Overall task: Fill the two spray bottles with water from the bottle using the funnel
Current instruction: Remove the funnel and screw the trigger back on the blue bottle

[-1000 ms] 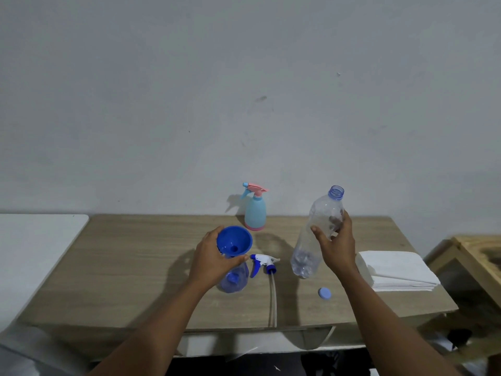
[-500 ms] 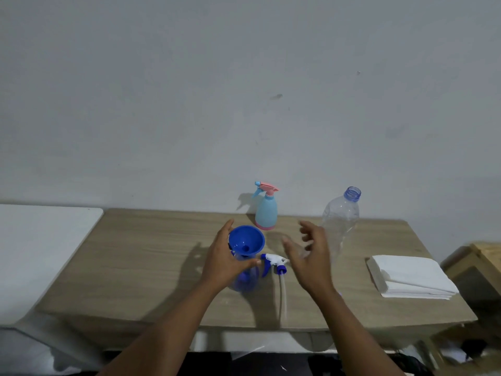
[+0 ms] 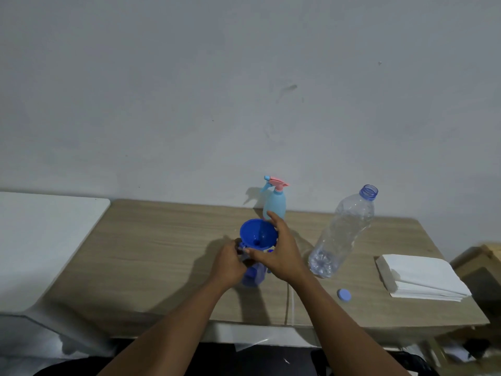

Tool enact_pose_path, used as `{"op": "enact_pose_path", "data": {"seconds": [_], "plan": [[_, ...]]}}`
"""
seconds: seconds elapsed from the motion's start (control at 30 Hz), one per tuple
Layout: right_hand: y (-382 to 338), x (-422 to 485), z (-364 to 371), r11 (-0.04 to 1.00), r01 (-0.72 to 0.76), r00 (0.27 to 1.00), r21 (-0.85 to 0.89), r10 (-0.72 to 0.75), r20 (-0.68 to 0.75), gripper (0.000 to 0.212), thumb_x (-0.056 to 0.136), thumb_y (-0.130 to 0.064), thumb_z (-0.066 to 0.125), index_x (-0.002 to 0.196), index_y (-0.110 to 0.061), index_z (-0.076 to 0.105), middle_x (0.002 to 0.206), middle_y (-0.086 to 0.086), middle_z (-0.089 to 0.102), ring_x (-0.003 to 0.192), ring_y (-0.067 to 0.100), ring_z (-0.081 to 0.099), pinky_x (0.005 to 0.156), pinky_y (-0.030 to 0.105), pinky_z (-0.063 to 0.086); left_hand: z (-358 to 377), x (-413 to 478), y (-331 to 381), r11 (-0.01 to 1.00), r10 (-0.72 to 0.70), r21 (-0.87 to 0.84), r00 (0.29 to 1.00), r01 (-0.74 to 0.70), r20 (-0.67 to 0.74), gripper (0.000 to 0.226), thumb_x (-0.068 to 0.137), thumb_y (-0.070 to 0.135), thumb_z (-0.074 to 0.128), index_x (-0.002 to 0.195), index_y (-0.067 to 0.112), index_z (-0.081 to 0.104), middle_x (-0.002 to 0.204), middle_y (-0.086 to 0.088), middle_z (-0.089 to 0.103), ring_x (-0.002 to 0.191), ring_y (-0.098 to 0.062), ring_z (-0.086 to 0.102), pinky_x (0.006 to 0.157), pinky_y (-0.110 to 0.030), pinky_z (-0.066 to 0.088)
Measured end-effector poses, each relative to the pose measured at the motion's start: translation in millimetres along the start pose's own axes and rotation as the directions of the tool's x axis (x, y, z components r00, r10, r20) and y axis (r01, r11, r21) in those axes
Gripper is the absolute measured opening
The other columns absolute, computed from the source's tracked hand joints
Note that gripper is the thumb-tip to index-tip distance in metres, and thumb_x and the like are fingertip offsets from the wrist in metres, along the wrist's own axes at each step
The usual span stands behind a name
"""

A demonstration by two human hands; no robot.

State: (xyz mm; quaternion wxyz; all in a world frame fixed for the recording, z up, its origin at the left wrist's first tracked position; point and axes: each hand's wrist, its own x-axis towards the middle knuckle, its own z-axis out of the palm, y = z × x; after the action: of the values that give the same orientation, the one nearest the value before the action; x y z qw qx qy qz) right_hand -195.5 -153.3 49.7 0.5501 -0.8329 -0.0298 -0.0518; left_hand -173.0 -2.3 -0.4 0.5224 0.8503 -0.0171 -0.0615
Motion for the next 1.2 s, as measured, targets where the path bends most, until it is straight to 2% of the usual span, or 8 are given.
{"op": "enact_pose_path", "data": {"seconds": [0.1,0.2,0.4,0.5,0.6,0.77,1.1,1.2], "plan": [[-7.8,0.2,-7.7,0.993,0.008,0.981,0.114,0.014,-0.193,0.088,0.064,-0.019,0.088,0.138,-0.029,0.04,0.125,-0.011,0.053,0.117,0.006,0.057,0.093,0.027,0.054,3.8,3.6,-5.3,1.0,0.022,0.003,1.0,-0.022,-0.008,0.033,0.071,0.021,0.079,0.101,0.024,0.068,0.096,0.005,0.072,0.089,-0.013,0.067,0.083,-0.038,0.056],[-3.9,-1.7,-27.9,0.985,0.004,0.957,0.172,0.045,-0.285,0.086,0.066,-0.007,0.087,0.135,-0.029,0.04,0.121,-0.009,0.053,0.111,0.002,0.059,0.08,0.021,0.056,6.6,5.3,-9.7,0.999,0.036,-0.002,0.999,-0.036,-0.035,0.035,0.068,0.023,0.075,0.096,0.039,0.065,0.099,0.006,0.072,0.09,-0.014,0.069,0.084,-0.041,0.056],[54.0,-39.7,-62.6,0.973,-0.226,0.938,-0.04,0.206,-0.278,0.081,0.06,-0.019,0.094,0.119,-0.026,0.039,0.117,-0.002,0.056,0.097,0.005,0.061,0.073,0.012,0.052,6.3,9.3,-15.4,0.999,0.044,0.02,0.998,-0.043,-0.05,0.04,0.07,0.018,0.087,0.105,0.023,0.068,0.098,0.007,0.071,0.086,-0.014,0.066,0.078,-0.029,0.054],[88.0,-62.7,-68.6,0.903,-0.399,0.897,-0.16,0.348,-0.274,0.067,0.062,-0.02,0.091,0.11,-0.025,0.045,0.112,0.003,0.062,0.088,0.013,0.062,0.075,0.023,0.055,6.4,9.7,-13.7,0.999,0.044,0.031,0.998,-0.043,-0.052,0.038,0.071,0.02,0.087,0.103,0.025,0.067,0.095,0.01,0.069,0.085,-0.011,0.064,0.076,-0.027,0.052],[111.5,-74.0,-69.7,0.785,-0.501,0.864,-0.365,0.432,-0.258,0.069,0.062,-0.033,0.088,0.118,-0.032,0.047,0.115,-0.001,0.063,0.098,0.017,0.061,0.086,0.041,0.056,6.4,9.8,-13.5,0.998,0.054,0.034,0.997,-0.052,-0.05,0.038,0.072,0.018,0.086,0.105,0.022,0.067,0.096,0.009,0.068,0.086,-0.012,0.064,0.076,-0.027,0.051],[118.8,-69.4,-62.6,0.616,-0.449,0.868,-0.648,0.474,-0.151,0.076,0.07,-0.041,0.079,0.138,-0.033,0.044,0.128,0.001,0.054,0.118,0.023,0.049,0.092,0.039,0.047,5.2,8.2,-12.7,0.998,0.061,0.028,0.998,-0.06,-0.033,0.04,0.073,0.019,0.086,0.108,0.021,0.067,0.1,0.01,0.068,0.089,-0.01,0.063,0.073,-0.02,0.048],[125.7,-62.2,-55.9,0.607,-0.426,0.859,-0.671,0.503,-0.09,0.079,0.07,-0.033,0.08,0.139,-0.027,0.041,0.137,0.001,0.052,0.123,0.024,0.046,0.101,0.042,0.04,5.5,9.6,-16.0,0.999,0.051,-0.008,0.998,-0.052,-0.031,0.041,0.071,0.024,0.087,0.106,0.027,0.066,0.102,0.012,0.069,0.094,-0.01,0.063,0.078,-0.025,0.052],[115.1,-61.7,-59.7,0.539,-0.375,0.878,-0.754,0.468,-0.103,0.075,0.073,-0.034,0.076,0.139,-0.028,0.042,0.139,0.0,0.047,0.124,0.024,0.046,0.1,0.044,0.038,6.9,10.6,-18.7,0.998,0.053,-0.024,0.998,-0.054,-0.033,0.04,0.071,0.023,0.087,0.105,0.028,0.066,0.102,0.012,0.07,0.094,-0.012,0.064,0.078,-0.024,0.051]]}}
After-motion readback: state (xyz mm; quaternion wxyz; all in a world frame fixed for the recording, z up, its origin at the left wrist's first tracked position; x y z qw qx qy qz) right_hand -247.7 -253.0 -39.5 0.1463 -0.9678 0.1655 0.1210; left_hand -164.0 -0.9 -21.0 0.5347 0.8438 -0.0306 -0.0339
